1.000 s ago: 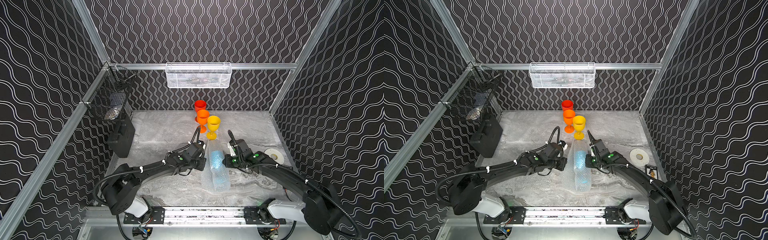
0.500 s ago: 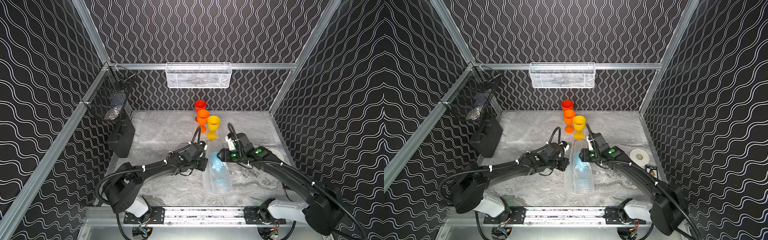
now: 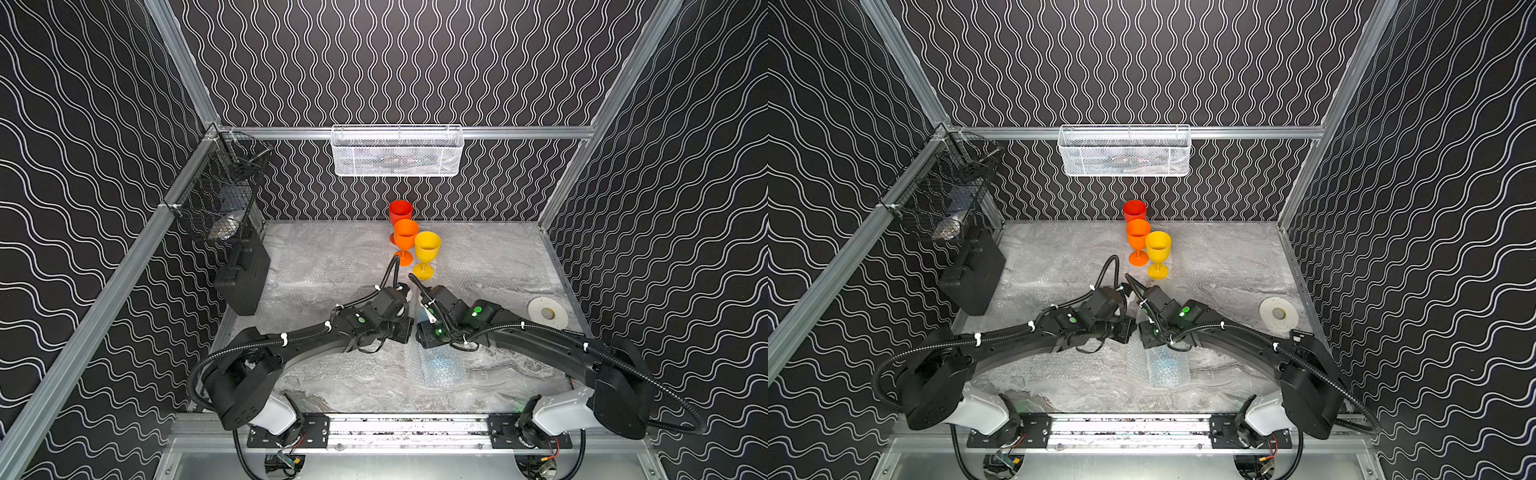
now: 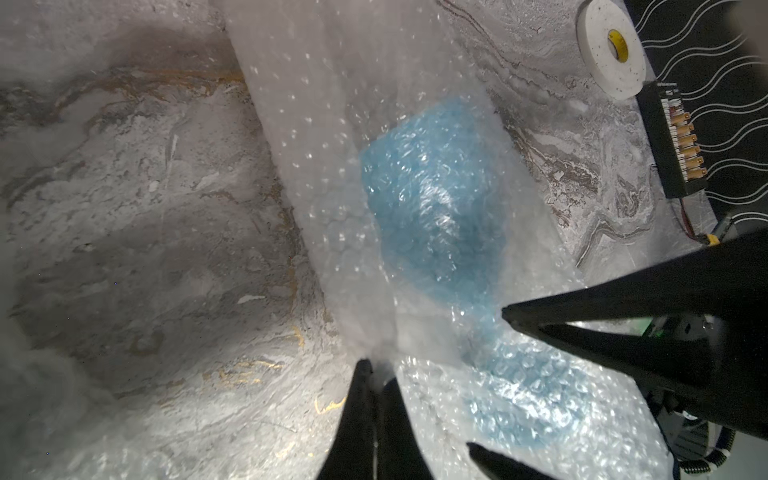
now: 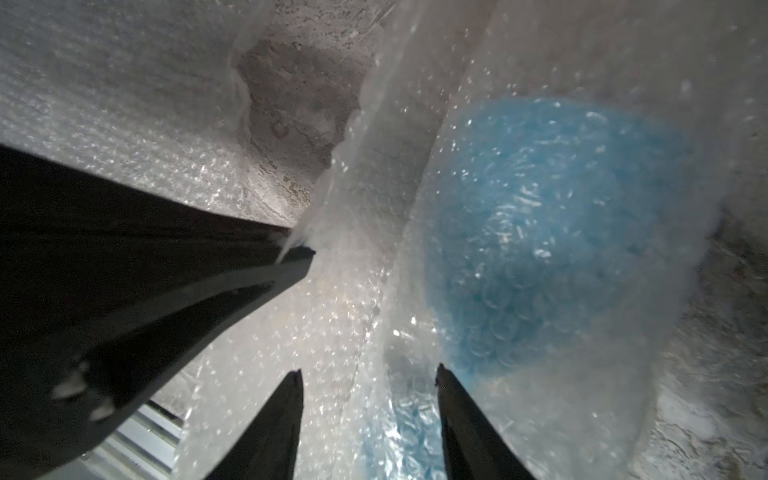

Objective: Unpack wine glasses from bubble wrap
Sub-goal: Unwrap the wine glass from the bubble wrap.

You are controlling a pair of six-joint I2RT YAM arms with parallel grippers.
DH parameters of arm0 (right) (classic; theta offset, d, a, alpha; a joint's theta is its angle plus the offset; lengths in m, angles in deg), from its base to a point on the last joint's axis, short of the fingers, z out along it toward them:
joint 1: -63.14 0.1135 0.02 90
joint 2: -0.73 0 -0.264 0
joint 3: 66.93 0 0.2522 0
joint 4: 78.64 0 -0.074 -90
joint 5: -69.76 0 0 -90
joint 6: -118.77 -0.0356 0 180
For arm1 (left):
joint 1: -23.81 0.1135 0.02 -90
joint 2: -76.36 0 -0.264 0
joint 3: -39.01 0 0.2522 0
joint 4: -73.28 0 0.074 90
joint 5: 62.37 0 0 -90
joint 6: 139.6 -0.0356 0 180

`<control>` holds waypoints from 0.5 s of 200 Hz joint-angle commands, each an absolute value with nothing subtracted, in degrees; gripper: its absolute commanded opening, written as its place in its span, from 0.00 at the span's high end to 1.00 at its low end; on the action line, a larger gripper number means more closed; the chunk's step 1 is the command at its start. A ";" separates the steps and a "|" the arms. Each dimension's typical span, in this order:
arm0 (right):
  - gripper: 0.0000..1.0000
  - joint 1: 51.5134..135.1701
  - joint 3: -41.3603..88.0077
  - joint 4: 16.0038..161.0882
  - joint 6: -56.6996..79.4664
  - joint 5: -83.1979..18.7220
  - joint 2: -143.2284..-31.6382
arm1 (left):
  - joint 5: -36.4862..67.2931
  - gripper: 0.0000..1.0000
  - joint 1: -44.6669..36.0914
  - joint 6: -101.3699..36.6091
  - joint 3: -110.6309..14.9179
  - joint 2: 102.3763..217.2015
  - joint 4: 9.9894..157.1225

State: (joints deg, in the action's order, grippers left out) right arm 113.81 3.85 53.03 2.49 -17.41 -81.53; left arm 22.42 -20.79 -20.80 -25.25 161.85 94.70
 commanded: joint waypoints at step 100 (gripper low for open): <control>0.59 118.16 4.31 46.87 1.35 -8.01 -84.92 | 23.50 1.00 -20.75 -20.66 -25.20 161.35 94.42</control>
State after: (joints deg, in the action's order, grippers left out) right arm 118.06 4.07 48.94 2.29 -10.65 -84.54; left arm 23.05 -20.79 -20.80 -24.79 161.61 94.41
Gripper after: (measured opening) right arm 0.428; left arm 0.053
